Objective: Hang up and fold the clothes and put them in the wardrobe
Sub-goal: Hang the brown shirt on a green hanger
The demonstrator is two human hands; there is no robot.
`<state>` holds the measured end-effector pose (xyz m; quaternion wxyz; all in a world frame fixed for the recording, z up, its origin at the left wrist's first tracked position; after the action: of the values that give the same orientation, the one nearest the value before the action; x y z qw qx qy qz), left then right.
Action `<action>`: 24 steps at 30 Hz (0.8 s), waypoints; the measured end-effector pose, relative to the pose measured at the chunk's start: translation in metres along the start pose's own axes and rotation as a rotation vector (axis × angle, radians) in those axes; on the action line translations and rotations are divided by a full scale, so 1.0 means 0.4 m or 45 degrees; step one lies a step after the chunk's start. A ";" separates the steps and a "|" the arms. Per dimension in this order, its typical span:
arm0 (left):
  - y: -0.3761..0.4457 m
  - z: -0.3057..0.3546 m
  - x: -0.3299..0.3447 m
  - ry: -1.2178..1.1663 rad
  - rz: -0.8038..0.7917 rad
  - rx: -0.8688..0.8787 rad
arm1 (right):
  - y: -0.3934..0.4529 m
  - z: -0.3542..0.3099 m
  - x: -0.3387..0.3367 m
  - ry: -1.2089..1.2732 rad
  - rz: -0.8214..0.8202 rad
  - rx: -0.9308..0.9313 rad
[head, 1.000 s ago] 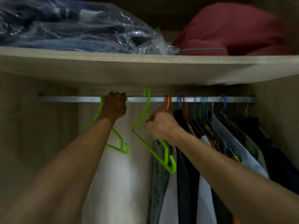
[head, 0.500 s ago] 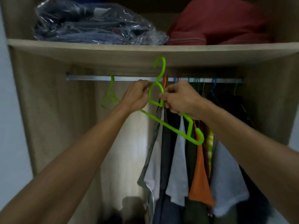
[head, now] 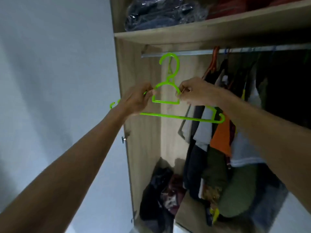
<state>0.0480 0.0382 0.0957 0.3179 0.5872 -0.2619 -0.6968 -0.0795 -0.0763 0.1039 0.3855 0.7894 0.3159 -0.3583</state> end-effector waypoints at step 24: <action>-1.552 0.501 -0.958 0.742 -0.125 -1.420 | -1.097 -1.055 0.622 0.759 -0.935 -0.802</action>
<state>-0.1921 0.7344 -0.0782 0.6023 0.5102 0.2653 -0.5537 -0.1487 0.5522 -0.0770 0.3468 0.5417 0.7565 -0.1188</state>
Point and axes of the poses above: each hand's wrist, its own y-axis towards the middle knuckle, its own x-axis out of the palm, z = x × y, the point moved 10 cm from there along y, towards the middle knuckle, and after that the axes turned 2 degrees about y, right-handed, at the moved point
